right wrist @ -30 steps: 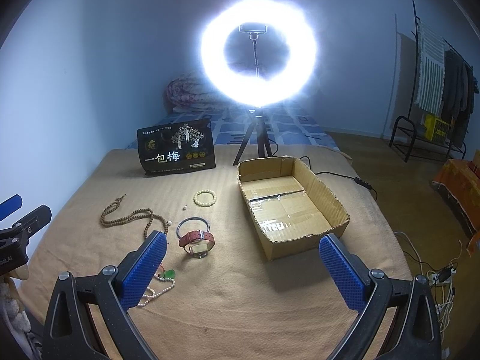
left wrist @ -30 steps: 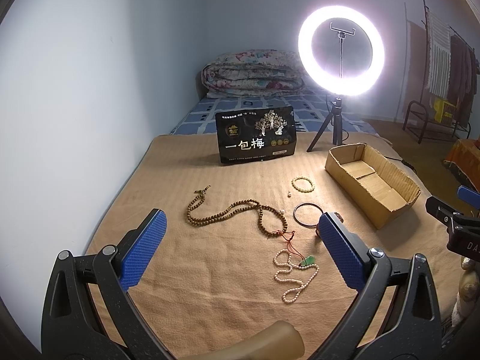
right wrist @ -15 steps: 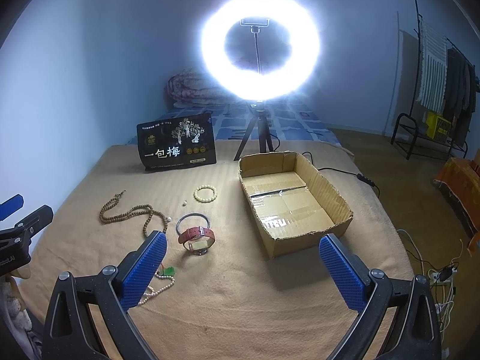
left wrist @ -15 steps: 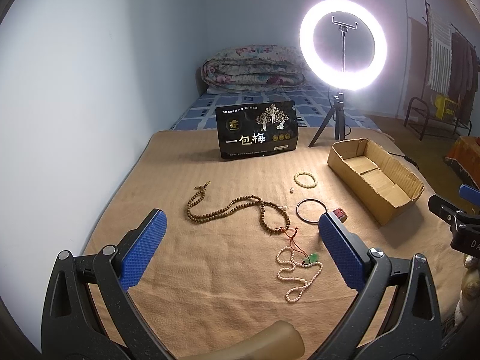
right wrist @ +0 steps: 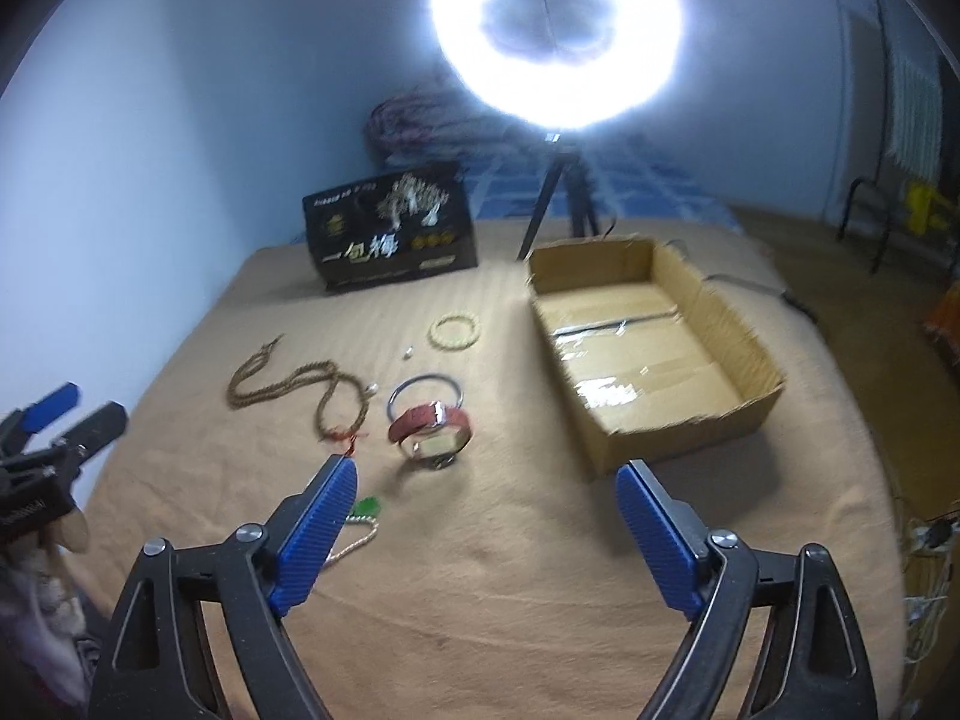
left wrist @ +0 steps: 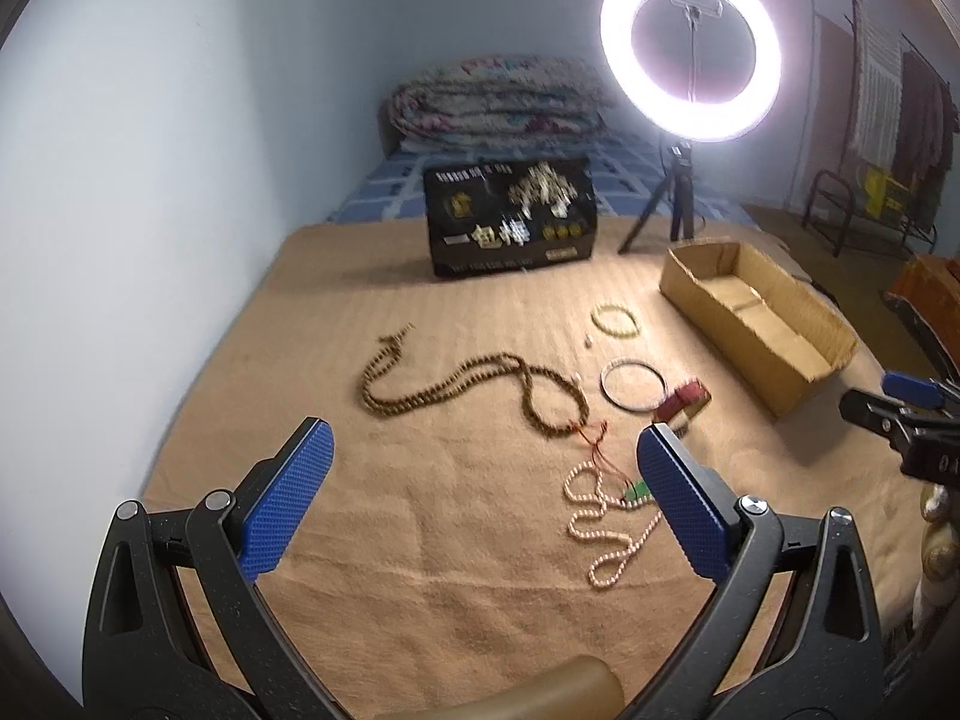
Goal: Organize jewelry
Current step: 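Grasp the red-strap watch with the right tool while the left tool grasps the white pearl necklace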
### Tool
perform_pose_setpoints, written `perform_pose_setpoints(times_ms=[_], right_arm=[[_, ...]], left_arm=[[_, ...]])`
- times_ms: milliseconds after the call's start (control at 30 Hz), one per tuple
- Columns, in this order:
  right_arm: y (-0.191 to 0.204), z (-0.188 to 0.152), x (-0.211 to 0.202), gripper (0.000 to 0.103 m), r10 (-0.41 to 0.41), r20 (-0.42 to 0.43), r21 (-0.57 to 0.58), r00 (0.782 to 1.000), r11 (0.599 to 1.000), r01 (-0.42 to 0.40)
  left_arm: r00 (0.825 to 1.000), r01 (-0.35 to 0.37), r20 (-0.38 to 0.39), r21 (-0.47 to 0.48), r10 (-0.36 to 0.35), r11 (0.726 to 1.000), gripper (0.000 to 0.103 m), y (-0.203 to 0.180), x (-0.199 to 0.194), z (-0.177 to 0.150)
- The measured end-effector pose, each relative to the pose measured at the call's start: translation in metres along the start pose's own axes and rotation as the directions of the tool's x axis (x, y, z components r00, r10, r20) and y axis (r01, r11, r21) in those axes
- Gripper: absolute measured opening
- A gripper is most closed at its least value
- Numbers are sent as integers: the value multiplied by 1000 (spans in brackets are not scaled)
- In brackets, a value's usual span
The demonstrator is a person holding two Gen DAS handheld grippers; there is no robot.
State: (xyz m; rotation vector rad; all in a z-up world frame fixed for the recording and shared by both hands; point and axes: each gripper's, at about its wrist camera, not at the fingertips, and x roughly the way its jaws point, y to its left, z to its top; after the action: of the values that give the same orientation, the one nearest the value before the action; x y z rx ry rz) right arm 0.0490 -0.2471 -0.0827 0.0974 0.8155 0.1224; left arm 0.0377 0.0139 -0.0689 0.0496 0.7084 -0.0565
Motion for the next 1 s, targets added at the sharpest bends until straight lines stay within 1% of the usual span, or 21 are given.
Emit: perform_pose_setpoints(times_ms=[67, 133, 233, 333, 400, 467, 633, 700, 733, 767, 833, 867, 900, 1000], right_arm=[[0, 0, 6, 88, 1, -14, -6, 1000, 1000, -1], [0, 2, 13, 83, 18, -25, -9, 1000, 1000, -18], [4, 5, 27, 79, 32, -54, -17, 998, 999, -33], [11, 7, 44, 74, 27, -87, -63, 996, 997, -33], [17, 5, 56, 72, 25, -109, -94, 994, 995, -35], [19, 3, 68, 67, 19, -136, -114, 991, 993, -35], [18, 2, 96, 62, 37, -197, -94, 980, 994, -57], [18, 3, 104, 60, 38, -205, -95, 978, 994, -59], [18, 3, 106, 59, 35, -206, -101, 978, 993, -56], [19, 3, 109, 59, 33, -209, -104, 977, 993, -56], [19, 4, 116, 58, 35, -216, -105, 976, 993, -59], [19, 4, 118, 57, 35, -219, -106, 975, 993, -60], [19, 5, 122, 57, 33, -223, -107, 974, 993, -58], [19, 6, 130, 51, 34, -236, -107, 971, 992, -61]], left_arm=[[999, 29, -14, 20, -28, 999, 102, -2, 5, -4], [998, 52, -28, 48, -51, 997, 99, -6, 10, -9], [993, 100, -72, 55, -96, 993, 95, -9, 23, -15], [982, 140, -134, 54, -132, 989, 88, -12, 40, -24], [973, 169, -173, 68, -155, 983, 81, -17, 48, -31], [965, 193, -199, 90, -173, 977, 80, -24, 55, -39], [941, 243, -270, 126, -203, 962, 78, -42, 74, -54], [933, 248, -298, 134, -200, 959, 68, -46, 83, -57], [931, 245, -310, 135, -194, 960, 67, -47, 89, -58], [928, 245, -319, 126, -195, 961, 67, -47, 94, -58], [922, 239, -335, 97, -195, 966, 61, -44, 105, -58], [917, 242, -345, 78, -201, 967, 54, -41, 110, -57], [910, 248, -356, 57, -213, 967, 52, -39, 114, -57], [894, 255, -383, 5, -233, 967, 51, -34, 128, -57]])
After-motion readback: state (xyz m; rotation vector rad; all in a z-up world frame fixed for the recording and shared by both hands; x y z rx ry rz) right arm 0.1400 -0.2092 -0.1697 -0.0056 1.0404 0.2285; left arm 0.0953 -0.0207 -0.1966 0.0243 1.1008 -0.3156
